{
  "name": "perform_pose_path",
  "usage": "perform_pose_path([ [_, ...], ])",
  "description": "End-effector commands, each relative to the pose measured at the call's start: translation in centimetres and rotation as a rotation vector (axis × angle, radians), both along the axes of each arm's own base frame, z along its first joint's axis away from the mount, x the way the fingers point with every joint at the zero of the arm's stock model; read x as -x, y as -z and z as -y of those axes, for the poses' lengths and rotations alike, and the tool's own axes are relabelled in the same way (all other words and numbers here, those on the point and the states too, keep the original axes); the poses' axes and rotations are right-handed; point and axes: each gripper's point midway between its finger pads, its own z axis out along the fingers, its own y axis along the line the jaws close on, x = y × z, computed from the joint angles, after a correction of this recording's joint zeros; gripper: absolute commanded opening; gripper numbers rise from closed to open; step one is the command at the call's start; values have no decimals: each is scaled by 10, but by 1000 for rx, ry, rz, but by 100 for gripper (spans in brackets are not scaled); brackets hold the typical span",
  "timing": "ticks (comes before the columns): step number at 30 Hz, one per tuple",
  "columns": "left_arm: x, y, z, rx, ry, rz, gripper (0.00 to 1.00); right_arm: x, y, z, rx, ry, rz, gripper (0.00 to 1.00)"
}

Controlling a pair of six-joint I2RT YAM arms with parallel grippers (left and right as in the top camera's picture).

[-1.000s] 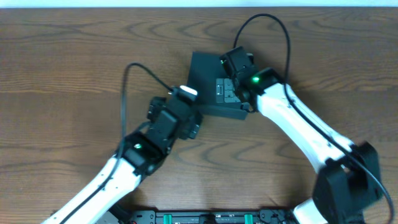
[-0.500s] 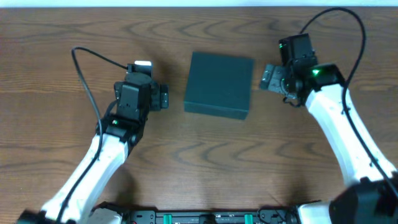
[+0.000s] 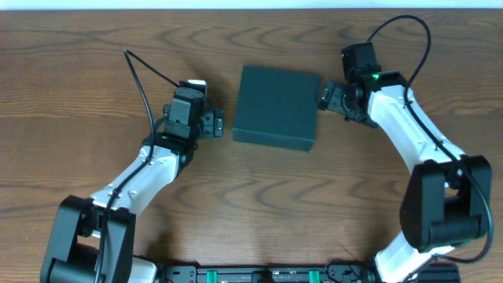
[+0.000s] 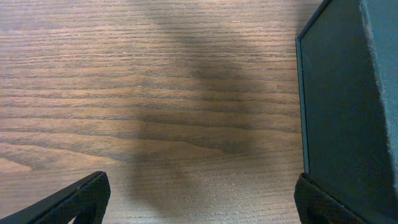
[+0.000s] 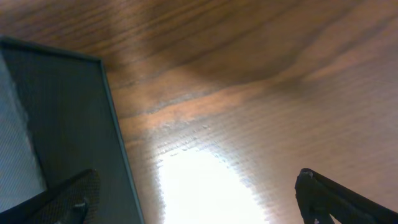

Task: Pack container

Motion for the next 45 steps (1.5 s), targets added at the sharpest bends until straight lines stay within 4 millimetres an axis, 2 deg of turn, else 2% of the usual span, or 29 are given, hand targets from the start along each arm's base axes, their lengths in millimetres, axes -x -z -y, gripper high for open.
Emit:
perform_pose_path([
  [1, -3, 5, 3, 9, 3, -9, 96, -2, 9, -6, -21, -1, -7, 99],
  [7, -8, 20, 15, 52, 42, -23, 95, -11, 18, -16, -27, -22, 12, 99],
  [13, -11, 17, 21, 77, 61, -8, 96, -15, 28, -24, -31, -37, 12, 99],
  [17, -6, 18, 33, 126, 112, -27, 96, -17, 30, -37, -53, -66, 20, 99],
  [24, -3, 18, 38, 130, 129, -36, 95, -20, 28, -61, -77, -119, 45, 99],
  [32, 3, 16, 33, 116, 117, -54, 95, -11, 29, -90, -104, -182, 34, 99],
  [36, 3, 16, 18, 51, 58, -52, 95, -5, 29, -104, -121, -188, 27, 99],
  [45, 0, 13, 0, 47, 14, -49, 95, 8, 29, -137, -141, -212, 20, 99],
])
